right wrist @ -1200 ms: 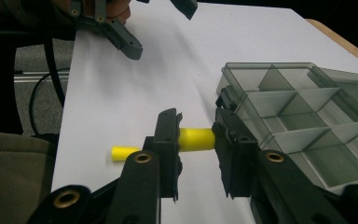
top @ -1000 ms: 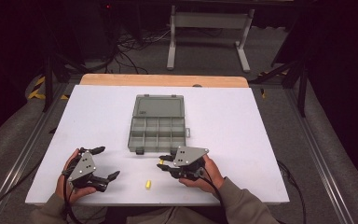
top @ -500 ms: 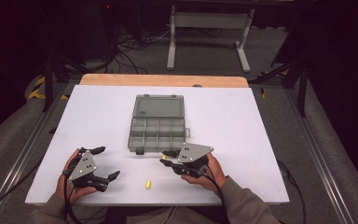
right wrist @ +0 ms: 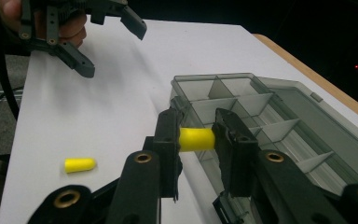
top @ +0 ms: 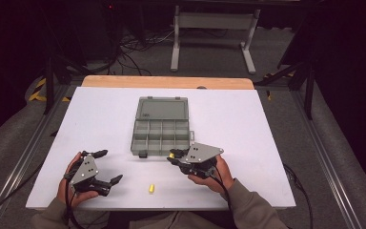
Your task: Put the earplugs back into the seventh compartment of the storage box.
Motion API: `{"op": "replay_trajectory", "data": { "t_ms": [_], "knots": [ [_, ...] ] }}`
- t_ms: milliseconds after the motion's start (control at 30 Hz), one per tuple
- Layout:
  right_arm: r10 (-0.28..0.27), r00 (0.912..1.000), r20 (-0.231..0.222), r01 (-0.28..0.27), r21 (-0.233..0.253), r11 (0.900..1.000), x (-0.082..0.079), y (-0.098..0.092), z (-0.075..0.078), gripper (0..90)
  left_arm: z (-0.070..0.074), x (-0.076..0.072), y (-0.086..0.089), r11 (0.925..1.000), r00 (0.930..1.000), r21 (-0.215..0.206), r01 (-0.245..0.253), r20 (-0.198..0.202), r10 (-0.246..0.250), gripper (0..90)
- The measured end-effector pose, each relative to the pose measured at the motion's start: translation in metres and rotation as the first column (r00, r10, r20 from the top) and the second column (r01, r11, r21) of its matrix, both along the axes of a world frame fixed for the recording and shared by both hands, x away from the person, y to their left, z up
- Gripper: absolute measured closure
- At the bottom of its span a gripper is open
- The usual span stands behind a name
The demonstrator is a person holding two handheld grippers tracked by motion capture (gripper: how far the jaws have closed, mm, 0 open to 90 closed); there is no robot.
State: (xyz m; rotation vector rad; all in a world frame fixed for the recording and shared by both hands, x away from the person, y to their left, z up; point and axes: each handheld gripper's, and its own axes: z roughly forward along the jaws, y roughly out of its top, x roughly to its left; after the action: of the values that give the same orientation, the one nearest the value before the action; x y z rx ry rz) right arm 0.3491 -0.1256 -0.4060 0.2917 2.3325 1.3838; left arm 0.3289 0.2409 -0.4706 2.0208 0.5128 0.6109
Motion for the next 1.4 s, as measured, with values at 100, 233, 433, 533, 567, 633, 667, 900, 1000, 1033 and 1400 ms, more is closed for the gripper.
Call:
{"op": "replay_trajectory", "data": {
  "t_ms": [100,233,433,533,567,633,667,900,1000,1033,1400],
  "knots": [
    [-0.007,1.0000,0.005,0.007,0.003,1.000,0.001,-0.002,0.001,71.7,0.000,0.000,0.000,1.0000,1.0000,0.001,0.000,0.000,0.000,3.4],
    [-0.019,0.9998,0.008,0.019,0.005,1.000,0.004,-0.003,0.001,71.7,0.000,0.000,0.000,1.0000,1.0000,0.000,0.001,0.000,-0.001,3.4],
    [-0.043,0.9990,0.010,0.043,0.008,0.999,0.008,-0.006,-0.001,71.6,0.000,0.000,0.000,1.0000,1.0000,0.004,0.000,-0.002,0.000,3.4],
    [-0.051,0.9987,0.009,0.051,0.006,0.999,0.011,-0.006,-0.002,71.5,0.000,0.000,0.000,1.0000,1.0000,0.004,0.000,-0.003,0.000,3.4],
    [-0.055,0.9985,0.008,0.055,0.006,0.998,0.012,-0.006,-0.002,71.4,0.000,0.000,0.000,1.0000,1.0000,0.003,0.000,-0.003,0.000,3.4],
    [-0.055,0.9985,0.003,0.055,0.007,0.998,0.013,-0.006,-0.003,71.4,0.000,0.000,0.000,1.0000,1.0000,0.004,0.001,-0.003,-0.001,3.4],
    [-0.063,0.9980,0.001,0.063,0.009,0.998,0.015,-0.006,-0.004,71.4,0.000,0.000,0.000,1.0000,1.0000,0.004,0.001,-0.002,-0.001,3.4],
    [-0.081,0.9967,-0.014,0.081,0.020,0.997,0.024,-0.005,-0.006,71.4,-0.001,0.001,-0.001,1.0000,1.0000,0.005,0.001,-0.007,-0.001,3.4],
    [-0.085,0.9962,-0.019,0.086,0.022,0.996,0.028,-0.004,-0.007,71.3,-0.001,0.001,-0.001,1.0000,1.0000,0.005,0.000,-0.007,0.000,3.4],
    [-0.086,0.9960,-0.022,0.087,0.021,0.996,0.029,-0.004,-0.008,71.4,-0.001,0.001,-0.001,1.0000,1.0000,0.005,0.000,-0.007,0.000,3.4],
    [-0.110,0.9934,-0.031,0.111,0.031,0.993,0.045,-0.001,-0.010,71.2,-0.001,0.001,-0.001,1.0000,1.0000,0.004,-0.001,-0.007,0.001,3.4]
  ]
}}
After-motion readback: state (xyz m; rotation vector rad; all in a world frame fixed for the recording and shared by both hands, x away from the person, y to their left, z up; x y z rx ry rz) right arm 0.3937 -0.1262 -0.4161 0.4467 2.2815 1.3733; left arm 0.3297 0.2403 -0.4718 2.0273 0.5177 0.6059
